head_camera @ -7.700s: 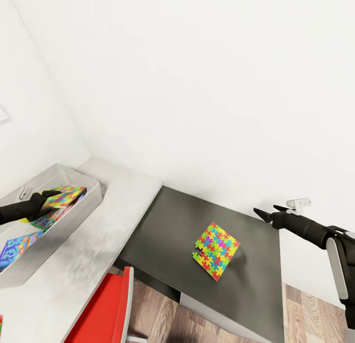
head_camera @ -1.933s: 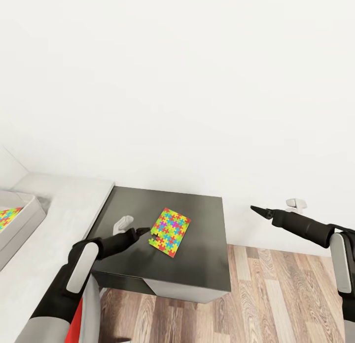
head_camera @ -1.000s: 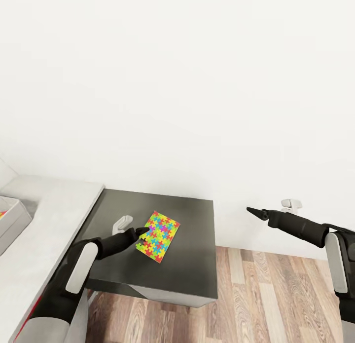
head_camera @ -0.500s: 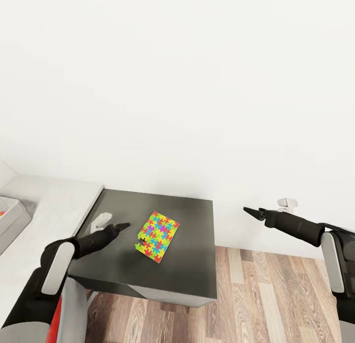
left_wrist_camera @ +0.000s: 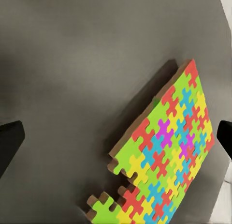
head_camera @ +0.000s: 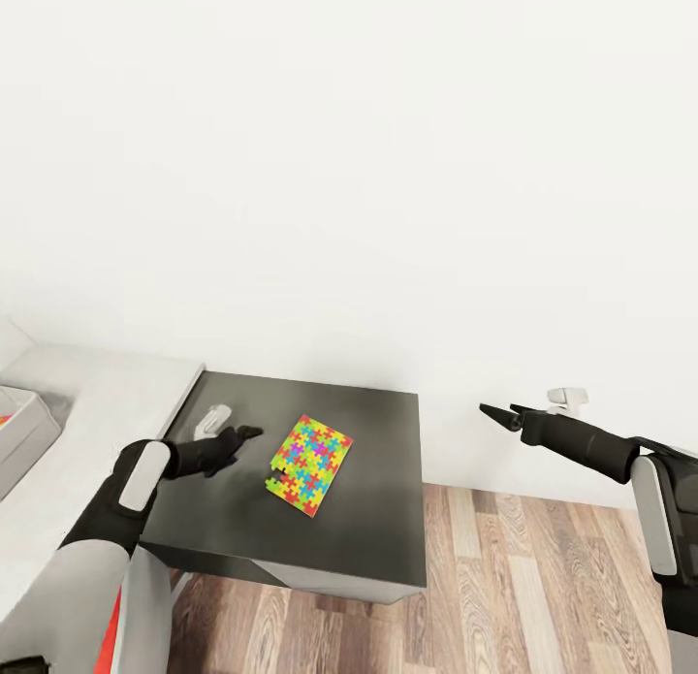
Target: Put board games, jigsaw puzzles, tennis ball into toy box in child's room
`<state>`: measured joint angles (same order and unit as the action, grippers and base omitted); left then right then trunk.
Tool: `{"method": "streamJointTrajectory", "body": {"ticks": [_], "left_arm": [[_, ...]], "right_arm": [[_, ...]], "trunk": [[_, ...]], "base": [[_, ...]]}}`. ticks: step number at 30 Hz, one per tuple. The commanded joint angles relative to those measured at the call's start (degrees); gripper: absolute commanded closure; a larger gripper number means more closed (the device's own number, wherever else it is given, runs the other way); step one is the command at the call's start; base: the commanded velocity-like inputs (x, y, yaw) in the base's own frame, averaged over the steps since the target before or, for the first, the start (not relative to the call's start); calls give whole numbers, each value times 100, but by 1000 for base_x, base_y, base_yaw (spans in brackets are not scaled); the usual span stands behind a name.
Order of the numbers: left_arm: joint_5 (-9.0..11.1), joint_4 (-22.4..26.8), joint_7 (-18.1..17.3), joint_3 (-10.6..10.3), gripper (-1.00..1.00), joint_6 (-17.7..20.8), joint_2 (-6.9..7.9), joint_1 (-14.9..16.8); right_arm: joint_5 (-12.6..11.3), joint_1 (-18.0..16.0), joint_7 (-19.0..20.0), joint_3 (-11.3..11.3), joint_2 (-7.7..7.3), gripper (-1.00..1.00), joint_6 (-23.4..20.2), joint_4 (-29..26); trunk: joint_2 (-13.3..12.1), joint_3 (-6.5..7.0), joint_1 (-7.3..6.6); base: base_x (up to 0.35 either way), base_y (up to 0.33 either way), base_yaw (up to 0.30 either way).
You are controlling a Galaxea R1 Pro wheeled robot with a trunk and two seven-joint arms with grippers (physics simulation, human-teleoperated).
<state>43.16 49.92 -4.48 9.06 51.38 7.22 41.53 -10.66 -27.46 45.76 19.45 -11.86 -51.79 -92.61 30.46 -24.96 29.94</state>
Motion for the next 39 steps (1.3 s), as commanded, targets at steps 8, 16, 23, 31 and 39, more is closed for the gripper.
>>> {"method": "streamJointTrajectory", "body": {"ticks": [8, 16, 23, 31, 39], "left_arm": [[-64, -975, -123, -596, -100, -401, -204, 268], [-63, -1008, -140, -615, -100, -417, -221, 270], [-62, -1010, -141, -622, -100, -418, -221, 275], [-62, -1010, -141, -624, -100, -417, -221, 269], [-62, -1006, -141, -633, -100, -414, -227, 273]], "right_arm": [[-6, 3, 26, 6, 0, -100, -31, -3], [-6, -1, 27, 6, -2, -100, -33, -3], [-6, -2, 22, 6, -2, -100, -31, -3], [-6, -5, 25, 6, -6, -100, -33, -3], [-8, -5, 24, 6, -2, -100, -33, -3]], "trunk": [[8, -7, 2], [8, -7, 2], [8, -7, 2], [8, -7, 2], [8, -7, 2]], "base": [[0, 0, -18], [0, 0, -219], [0, 0, -278], [0, 0, -107], [0, 0, -164]]}}
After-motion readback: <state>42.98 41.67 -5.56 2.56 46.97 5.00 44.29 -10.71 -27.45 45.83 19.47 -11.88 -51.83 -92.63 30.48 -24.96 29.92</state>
